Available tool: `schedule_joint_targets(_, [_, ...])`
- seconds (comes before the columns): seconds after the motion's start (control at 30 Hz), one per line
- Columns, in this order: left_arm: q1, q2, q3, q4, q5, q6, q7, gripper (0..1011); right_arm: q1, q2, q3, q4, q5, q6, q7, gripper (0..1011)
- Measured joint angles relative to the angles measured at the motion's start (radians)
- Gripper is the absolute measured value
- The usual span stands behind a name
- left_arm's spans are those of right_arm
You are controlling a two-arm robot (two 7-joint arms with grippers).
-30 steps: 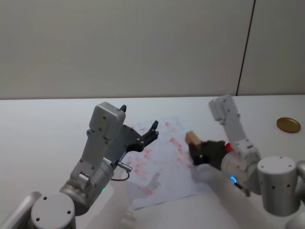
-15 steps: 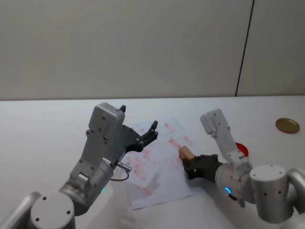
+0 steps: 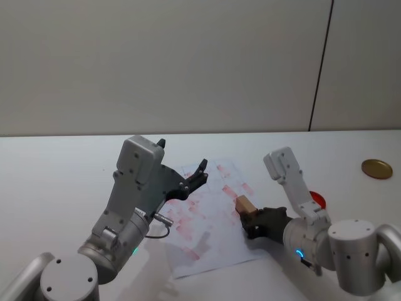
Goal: Use the one hand to pick up the stamp and affix it onto the A4 paper.
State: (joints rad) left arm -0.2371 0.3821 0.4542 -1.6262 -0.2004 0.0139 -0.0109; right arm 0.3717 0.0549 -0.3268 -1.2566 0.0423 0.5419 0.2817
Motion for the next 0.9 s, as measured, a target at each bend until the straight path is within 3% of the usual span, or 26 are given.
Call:
schedule_joint_targets(0.37, [0.0, 0.0, 0.0, 0.0, 0.0, 0.0, 0.0, 993, -0.001, 0.002, 0.003, 0.003, 0.006, 0.0, -0.003, 229])
schedule_joint_targets(0.9, [0.0, 0.0, 0.0, 0.0, 0.0, 0.0, 0.0, 993, -0.031, 0.02, 0.012, -0.117, 0.004, -0.053, -0.044, 232])
